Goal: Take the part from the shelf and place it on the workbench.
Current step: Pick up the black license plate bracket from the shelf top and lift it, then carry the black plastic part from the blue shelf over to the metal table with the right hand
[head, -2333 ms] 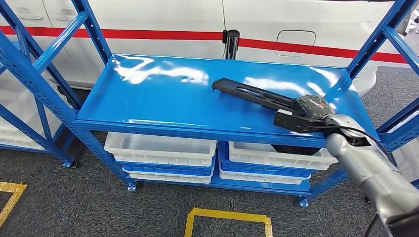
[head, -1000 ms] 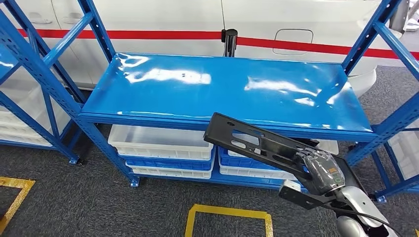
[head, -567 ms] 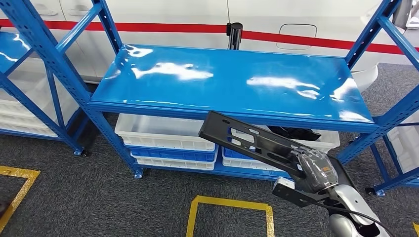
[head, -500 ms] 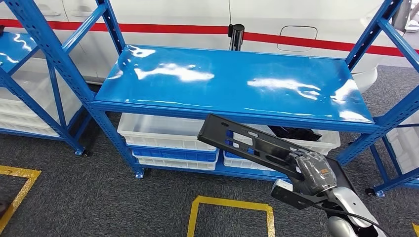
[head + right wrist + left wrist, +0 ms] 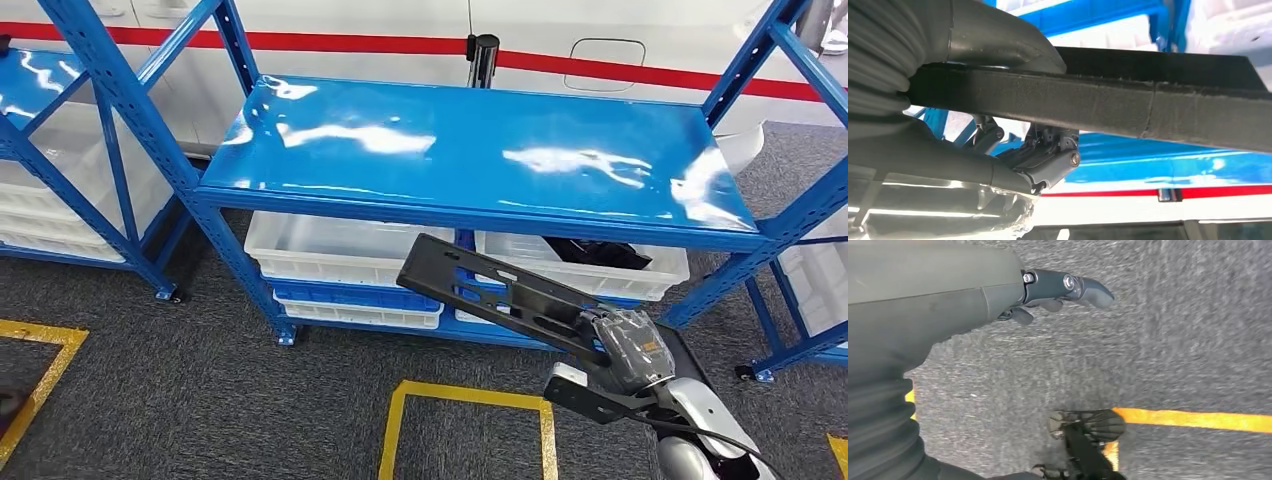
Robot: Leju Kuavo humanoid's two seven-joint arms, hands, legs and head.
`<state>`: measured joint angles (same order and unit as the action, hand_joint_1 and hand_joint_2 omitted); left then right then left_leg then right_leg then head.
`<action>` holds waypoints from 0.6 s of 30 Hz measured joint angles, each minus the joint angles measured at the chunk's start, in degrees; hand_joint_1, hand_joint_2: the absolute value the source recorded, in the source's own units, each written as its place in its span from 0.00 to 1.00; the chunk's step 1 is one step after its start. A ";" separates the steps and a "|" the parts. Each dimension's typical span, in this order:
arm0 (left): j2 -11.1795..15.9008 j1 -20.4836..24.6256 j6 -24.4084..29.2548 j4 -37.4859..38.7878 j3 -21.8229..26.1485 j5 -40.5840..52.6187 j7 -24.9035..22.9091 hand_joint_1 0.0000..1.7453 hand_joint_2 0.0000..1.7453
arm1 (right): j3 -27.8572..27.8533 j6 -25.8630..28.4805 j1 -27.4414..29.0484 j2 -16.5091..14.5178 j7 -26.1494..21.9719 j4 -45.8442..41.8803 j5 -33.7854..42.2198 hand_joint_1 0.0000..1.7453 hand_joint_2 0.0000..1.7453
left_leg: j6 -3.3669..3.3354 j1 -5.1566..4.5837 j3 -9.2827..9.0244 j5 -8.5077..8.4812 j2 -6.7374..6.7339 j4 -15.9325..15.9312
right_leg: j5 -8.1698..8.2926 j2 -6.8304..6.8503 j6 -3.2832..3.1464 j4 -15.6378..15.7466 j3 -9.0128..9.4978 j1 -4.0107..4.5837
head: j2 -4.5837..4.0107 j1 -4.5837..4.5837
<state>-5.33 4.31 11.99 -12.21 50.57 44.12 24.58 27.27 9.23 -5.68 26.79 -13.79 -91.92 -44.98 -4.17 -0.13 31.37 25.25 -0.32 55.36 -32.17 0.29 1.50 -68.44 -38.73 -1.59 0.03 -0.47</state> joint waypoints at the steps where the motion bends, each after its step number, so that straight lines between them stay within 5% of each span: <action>1: 0.00 0.00 -0.03 -0.01 0.01 -0.07 0.01 0.00 1.00 | -0.01 -0.34 -0.09 -0.15 -0.08 0.10 0.01 1.00 1.00 | -0.01 -0.08 0.56 -0.42 -0.03 0.02 | -0.65 0.00 0.19 -2.10 -0.35 -0.02 | 0.00 -0.01; 3: -0.05 -0.02 -0.11 -0.03 0.04 -0.37 -0.03 0.00 1.00 | 0.05 -1.55 -1.12 -0.66 -1.01 0.95 0.27 1.00 1.00 | 0.21 -0.26 2.41 -1.83 -0.08 0.13 | 0.27 -0.01 1.37 -1.95 2.17 -0.06 | 0.00 0.01; 4: -0.18 0.03 -0.07 -0.04 0.13 -0.63 -0.09 0.00 1.00 | 0.26 -2.41 -3.05 -1.34 -1.83 2.42 0.56 1.00 1.00 | 0.62 -0.43 3.61 -2.88 -0.16 0.33 | 1.06 -0.17 1.65 1.91 5.53 0.13 | -0.01 -0.04; 5: -0.33 0.07 0.01 -0.04 0.29 -0.83 -0.21 0.00 1.00 | 0.76 -3.49 -6.04 -2.43 -2.61 4.66 0.98 1.00 1.00 | 1.16 -0.50 4.67 -3.98 -0.21 0.61 | 2.18 -0.25 1.33 6.61 8.39 0.01 | 0.00 -0.13; 7: -0.68 0.19 0.10 -0.06 0.85 -0.99 -0.43 0.00 1.00 | 2.25 -5.13 -12.47 -5.10 -3.36 9.55 1.61 1.00 1.00 | 2.89 -0.08 7.43 0.39 -0.01 7.94 | 4.23 -0.15 -0.84 12.26 9.53 0.14 | 0.01 -0.50; 9: -0.74 0.32 -0.22 -0.12 1.20 -0.64 -0.50 0.00 1.00 | 3.42 -5.65 -15.28 -6.59 -3.15 12.13 1.90 1.00 1.00 | 3.43 0.56 3.00 4.86 0.50 8.19 | 7.36 0.27 -1.49 11.83 5.99 0.34 | 0.01 -0.66; 11: -0.63 0.47 -0.50 -0.19 1.21 -0.32 -0.46 0.00 1.00 | 3.87 -5.65 -16.01 -6.87 -2.85 12.99 2.05 1.00 1.00 | 2.68 0.32 -3.02 3.50 0.63 1.19 | 9.06 0.36 -0.47 11.74 4.40 0.38 | 0.00 -0.62; 13: -0.60 0.52 -0.53 -0.20 1.21 -0.27 -0.45 0.00 1.00 | 4.04 -5.65 -16.50 -6.98 -2.71 13.29 2.14 1.00 1.00 | 1.82 0.08 -2.78 2.50 0.48 0.34 | 9.87 0.38 0.44 11.98 4.10 0.29 | 0.00 -0.57; 15: -0.61 0.65 -0.56 -0.21 1.21 -0.27 -0.47 0.00 1.00 | 4.19 -5.65 -16.82 -7.06 -2.67 13.57 2.19 1.00 1.00 | 0.77 0.22 -2.09 0.86 0.17 -0.60 | 8.38 0.23 0.49 10.46 2.90 0.43 | 0.01 -0.45; 18: -0.63 0.75 -0.81 -0.20 1.23 -0.29 -1.12 0.00 1.00 | 4.50 -5.67 -17.34 -7.09 -2.69 14.23 2.28 1.00 1.00 | 0.05 0.31 0.19 -1.35 -0.08 -0.93 | 1.53 0.00 -0.43 0.87 -0.62 0.32 | 0.01 -0.08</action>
<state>-5.97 5.06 11.18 -12.41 51.80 43.83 23.47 31.76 3.56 -23.03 19.70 -16.48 -77.69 -42.70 -4.13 0.18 31.56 23.90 -0.40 54.42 -30.64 0.29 1.06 -67.56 -39.36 -1.27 0.03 -0.55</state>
